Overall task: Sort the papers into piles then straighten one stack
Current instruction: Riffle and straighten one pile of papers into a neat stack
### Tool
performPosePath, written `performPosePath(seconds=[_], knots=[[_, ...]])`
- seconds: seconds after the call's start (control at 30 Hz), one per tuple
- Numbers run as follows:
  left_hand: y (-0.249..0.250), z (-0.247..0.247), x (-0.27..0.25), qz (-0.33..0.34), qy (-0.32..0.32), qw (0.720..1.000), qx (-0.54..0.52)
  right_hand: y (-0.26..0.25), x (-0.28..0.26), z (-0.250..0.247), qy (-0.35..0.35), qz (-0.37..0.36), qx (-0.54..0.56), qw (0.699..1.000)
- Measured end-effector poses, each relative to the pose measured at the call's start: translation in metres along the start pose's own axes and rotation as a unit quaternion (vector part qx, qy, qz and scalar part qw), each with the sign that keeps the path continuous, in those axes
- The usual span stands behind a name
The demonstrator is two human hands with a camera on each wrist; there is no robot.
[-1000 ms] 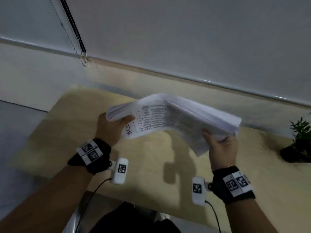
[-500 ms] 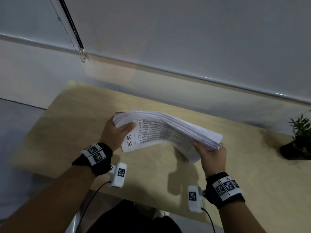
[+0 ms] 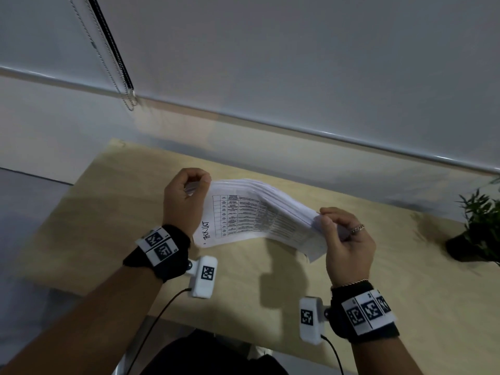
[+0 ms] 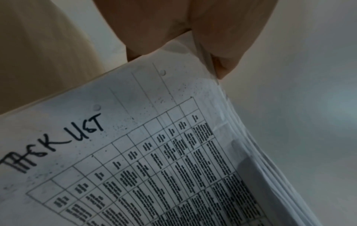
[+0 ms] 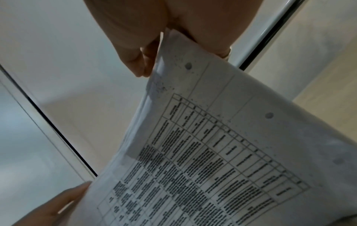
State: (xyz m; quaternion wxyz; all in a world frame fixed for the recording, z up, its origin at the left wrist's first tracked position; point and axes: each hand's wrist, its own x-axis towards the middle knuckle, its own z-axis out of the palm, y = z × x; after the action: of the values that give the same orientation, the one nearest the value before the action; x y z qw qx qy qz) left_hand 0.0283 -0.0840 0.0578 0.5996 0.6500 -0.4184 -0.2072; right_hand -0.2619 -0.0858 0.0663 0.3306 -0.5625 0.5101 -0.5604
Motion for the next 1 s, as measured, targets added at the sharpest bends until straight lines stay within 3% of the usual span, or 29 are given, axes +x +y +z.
performPosePath(seconds=[0.13,0.3,0.43,0.63,0.77,0.9,1.0], knots=[[0.004,0.002,0.003,-0.004,-0.009,1.000,0.010,-0.002,0.001,0.000,-0.006,0.013,-0.039,0.999],[0.004,0.001,0.005,0.056,-0.054,0.995,0.066,0.003,0.000,0.000,-0.072,-0.091,-0.135,0.984],[0.000,-0.001,0.006,0.109,-0.072,0.986,0.100,0.001,0.003,0.000,-0.044,-0.024,-0.105,0.993],[-0.002,0.000,0.008,0.115,-0.069,0.983,0.126,-0.001,0.003,0.004,-0.041,-0.079,-0.095,0.992],[-0.002,0.000,0.009,0.118,-0.080,0.980,0.136,0.001,0.001,0.001,-0.055,-0.052,-0.130,0.989],[-0.004,-0.002,0.011,0.131,-0.100,0.975,0.147,0.002,0.001,-0.006,-0.112,-0.107,-0.187,0.970],[-0.005,-0.009,0.015,0.166,-0.131,0.960,0.186,0.009,0.004,-0.012,-0.108,-0.156,-0.245,0.951]])
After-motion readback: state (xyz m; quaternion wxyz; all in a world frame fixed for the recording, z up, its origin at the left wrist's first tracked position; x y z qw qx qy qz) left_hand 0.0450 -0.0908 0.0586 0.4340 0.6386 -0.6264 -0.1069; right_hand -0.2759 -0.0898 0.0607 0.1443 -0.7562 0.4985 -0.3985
